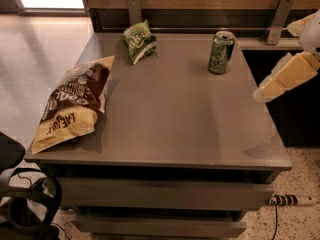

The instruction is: Move green can near brown chip bag

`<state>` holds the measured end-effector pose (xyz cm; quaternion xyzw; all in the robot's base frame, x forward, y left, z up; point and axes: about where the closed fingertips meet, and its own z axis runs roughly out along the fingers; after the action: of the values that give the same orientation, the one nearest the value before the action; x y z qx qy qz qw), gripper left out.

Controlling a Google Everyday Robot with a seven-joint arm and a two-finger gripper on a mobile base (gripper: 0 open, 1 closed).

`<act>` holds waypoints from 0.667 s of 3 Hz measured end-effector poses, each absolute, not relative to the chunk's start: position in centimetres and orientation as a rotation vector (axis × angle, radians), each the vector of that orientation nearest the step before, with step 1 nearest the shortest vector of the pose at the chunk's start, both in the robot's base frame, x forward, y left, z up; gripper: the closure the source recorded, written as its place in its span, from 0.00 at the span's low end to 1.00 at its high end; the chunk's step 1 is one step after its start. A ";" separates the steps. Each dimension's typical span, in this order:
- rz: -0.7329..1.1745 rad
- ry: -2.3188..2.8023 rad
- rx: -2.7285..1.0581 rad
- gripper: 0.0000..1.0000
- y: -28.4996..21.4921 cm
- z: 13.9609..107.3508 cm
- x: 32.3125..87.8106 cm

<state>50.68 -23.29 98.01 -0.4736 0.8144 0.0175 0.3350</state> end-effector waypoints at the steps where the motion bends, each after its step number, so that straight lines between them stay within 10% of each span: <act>1: 0.128 2.022 -1.030 0.00 -23.9 98.2 55.2; 2: 0.178 1.965 -0.969 0.00 -23.9 98.3 58.4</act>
Offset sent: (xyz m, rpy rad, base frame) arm 0.1181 -0.0121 0.0043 0.3639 -0.2077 -0.0990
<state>58.39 -23.87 98.31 -0.3928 0.7963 0.0722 0.4543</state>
